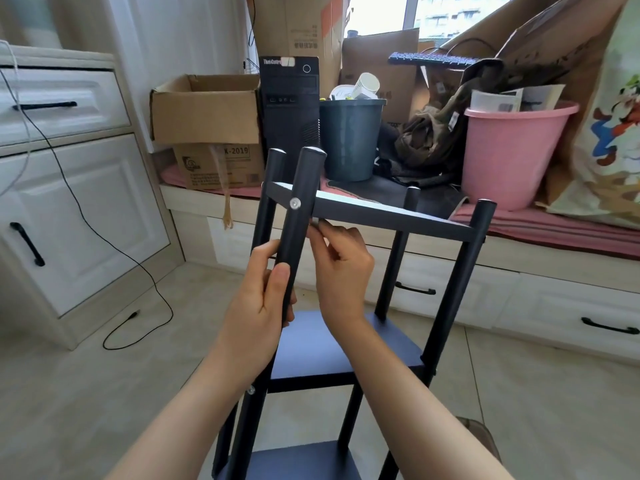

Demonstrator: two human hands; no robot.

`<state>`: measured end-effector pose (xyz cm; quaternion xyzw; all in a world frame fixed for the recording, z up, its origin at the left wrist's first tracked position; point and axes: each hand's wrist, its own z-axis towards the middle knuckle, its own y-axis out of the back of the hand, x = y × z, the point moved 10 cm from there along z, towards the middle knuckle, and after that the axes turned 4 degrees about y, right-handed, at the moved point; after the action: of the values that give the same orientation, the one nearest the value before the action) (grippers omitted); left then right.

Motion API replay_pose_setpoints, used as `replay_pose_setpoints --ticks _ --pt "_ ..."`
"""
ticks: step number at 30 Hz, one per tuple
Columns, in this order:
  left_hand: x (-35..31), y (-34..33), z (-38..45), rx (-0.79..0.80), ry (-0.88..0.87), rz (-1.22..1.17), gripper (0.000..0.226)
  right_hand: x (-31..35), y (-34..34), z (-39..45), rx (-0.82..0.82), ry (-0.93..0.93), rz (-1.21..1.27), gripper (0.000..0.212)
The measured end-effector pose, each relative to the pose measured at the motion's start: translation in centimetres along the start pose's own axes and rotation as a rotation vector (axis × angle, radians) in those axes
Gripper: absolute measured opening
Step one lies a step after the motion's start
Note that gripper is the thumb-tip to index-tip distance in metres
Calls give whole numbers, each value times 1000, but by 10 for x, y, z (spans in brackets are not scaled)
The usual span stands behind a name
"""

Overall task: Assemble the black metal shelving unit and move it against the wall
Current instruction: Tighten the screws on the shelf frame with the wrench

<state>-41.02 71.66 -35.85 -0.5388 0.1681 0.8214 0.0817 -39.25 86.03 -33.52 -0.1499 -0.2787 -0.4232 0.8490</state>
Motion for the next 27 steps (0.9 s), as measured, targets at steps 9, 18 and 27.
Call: replay_pose_setpoints --ticks 9,18,27 --pt "-1 -2 2 -5 -16 -1 33 -23 -16 -9 17 -216 201 14" --pt "1 -4 3 -3 -6 -3 24 -19 -7 -11 141 -243 148 18" --pt "-2 -4 1 -4 3 12 22 9 16 -7 226 -147 -21 15"
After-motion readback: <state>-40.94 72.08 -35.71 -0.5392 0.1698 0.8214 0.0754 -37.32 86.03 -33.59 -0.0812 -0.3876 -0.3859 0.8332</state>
